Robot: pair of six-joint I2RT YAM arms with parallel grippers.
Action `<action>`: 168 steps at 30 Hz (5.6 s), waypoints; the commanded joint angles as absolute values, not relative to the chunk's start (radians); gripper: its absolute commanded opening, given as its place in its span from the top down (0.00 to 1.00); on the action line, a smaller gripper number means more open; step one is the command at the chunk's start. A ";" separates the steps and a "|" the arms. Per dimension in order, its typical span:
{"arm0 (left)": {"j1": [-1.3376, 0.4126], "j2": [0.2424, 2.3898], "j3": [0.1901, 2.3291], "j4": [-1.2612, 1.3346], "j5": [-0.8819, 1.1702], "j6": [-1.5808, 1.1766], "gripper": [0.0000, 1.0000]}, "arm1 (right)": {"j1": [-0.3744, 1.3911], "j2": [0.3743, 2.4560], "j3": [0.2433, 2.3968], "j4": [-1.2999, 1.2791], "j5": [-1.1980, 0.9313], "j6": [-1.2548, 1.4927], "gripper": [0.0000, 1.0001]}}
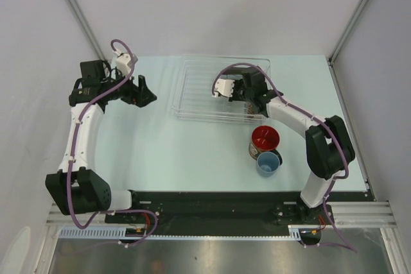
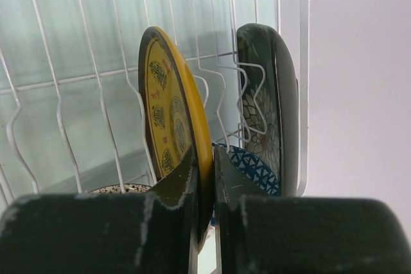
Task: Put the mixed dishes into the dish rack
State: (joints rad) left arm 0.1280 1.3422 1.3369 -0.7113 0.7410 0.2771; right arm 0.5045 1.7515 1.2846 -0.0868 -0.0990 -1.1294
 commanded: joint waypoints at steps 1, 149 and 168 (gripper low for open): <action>0.140 1.338 1.333 -0.672 0.775 0.265 0.12 | 0.529 1.766 1.273 -0.130 -0.140 -1.026 0.90; -0.081 1.322 1.549 -0.637 0.764 0.051 0.00 | 0.555 1.028 1.304 -0.025 -0.202 0.374 1.00; -0.149 1.213 1.261 -0.034 0.972 -0.508 0.00 | 0.472 1.689 1.339 1.419 -0.247 1.684 1.00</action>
State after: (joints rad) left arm -0.1291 1.2022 1.3128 -0.2394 0.9222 -0.3706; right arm 0.4393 1.7077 1.2583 0.9585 -0.3294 1.4574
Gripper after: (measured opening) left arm 0.996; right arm 0.195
